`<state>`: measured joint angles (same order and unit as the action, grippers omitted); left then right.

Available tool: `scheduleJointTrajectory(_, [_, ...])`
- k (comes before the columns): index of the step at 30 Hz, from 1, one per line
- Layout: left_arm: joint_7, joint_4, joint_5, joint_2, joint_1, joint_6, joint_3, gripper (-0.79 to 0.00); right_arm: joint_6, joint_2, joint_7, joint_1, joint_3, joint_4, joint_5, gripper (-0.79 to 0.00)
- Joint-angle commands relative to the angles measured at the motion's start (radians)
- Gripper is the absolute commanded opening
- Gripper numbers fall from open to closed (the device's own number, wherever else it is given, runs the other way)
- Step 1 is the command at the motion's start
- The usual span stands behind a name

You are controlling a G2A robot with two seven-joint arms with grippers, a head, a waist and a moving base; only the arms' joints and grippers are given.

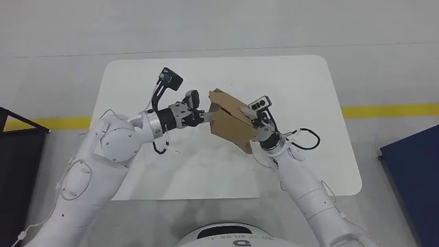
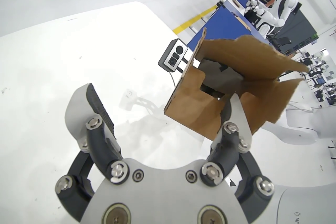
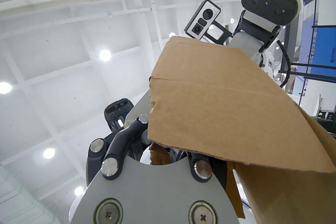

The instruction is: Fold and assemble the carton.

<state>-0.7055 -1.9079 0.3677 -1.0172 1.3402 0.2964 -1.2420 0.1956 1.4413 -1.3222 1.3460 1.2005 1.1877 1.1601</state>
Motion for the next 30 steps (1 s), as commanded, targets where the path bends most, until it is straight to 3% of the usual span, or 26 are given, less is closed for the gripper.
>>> scheduleJointTrajectory(1, [0.013, -0.003, -0.007, 0.002, 0.011, 0.004, -0.021, 0.0, 0.0, 0.0, 0.0, 0.0, 0.0, 0.0, 0.0, -0.785])
scheduleJointTrajectory(7, [0.077, -0.007, -0.081, 0.01, 0.078, 0.036, -0.109, 0.0, 0.0, 0.0, 0.0, 0.0, 0.0, 0.0, 0.0, -0.785])
scheduleJointTrajectory(15, [0.077, -0.007, -0.081, 0.01, 0.078, 0.036, -0.109, 0.0, 0.0, 0.0, 0.0, 0.0, 0.0, 0.0, 0.0, -0.785])
scheduleJointTrajectory(22, [0.131, 0.053, -0.023, 0.004, 0.061, 0.0, -0.083, 0.0, -0.027, -0.003, 0.039, 0.022, 0.008, 0.042, 0.01, -0.785])
scheduleJointTrajectory(24, [0.127, 0.059, 0.065, 0.004, 0.043, -0.039, -0.07, 0.0, -0.042, -0.004, 0.036, 0.03, 0.007, 0.049, 0.009, -0.785])
scheduleJointTrajectory(30, [0.159, 0.074, 0.038, -0.01, -0.009, -0.047, -0.017, 0.0, -0.06, -0.008, 0.027, 0.044, 0.006, 0.061, 0.002, -0.785])
